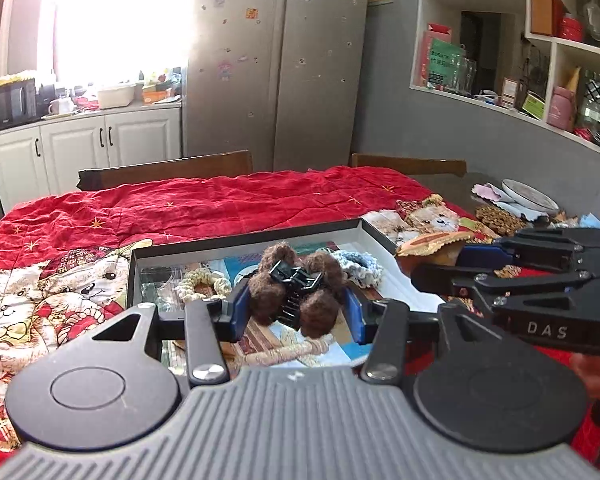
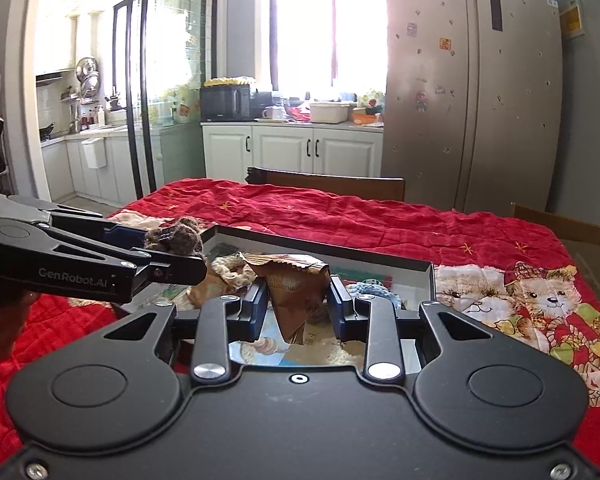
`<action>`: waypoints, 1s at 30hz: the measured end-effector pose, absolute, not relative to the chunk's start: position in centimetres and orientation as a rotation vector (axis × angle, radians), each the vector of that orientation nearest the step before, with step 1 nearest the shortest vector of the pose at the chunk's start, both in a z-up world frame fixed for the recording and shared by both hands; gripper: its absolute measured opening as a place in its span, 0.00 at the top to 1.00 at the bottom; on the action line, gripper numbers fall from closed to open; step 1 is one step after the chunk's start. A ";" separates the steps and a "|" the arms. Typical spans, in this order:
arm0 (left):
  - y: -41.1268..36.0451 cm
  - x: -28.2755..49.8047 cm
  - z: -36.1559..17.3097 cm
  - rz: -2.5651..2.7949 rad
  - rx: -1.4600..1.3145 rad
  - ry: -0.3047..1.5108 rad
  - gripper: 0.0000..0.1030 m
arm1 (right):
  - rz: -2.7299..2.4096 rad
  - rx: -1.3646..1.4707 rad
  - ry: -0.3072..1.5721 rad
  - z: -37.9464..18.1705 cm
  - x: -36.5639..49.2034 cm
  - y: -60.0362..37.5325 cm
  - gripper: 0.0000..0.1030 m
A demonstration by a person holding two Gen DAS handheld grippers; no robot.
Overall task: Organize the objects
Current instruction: 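Lift the pompom clip and pouch and carry them over the black box, then lower the pompom clip and pouch into the black box with both grippers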
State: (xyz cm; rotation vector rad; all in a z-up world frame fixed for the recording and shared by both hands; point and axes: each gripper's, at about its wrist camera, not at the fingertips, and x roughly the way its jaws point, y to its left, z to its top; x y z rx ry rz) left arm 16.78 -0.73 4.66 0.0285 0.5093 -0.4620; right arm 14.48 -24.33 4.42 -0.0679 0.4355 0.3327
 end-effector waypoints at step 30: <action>-3.3 22.2 0.3 -0.366 0.069 0.575 0.49 | 0.283 -0.025 0.561 -1.1 22.2 -24.4 0.70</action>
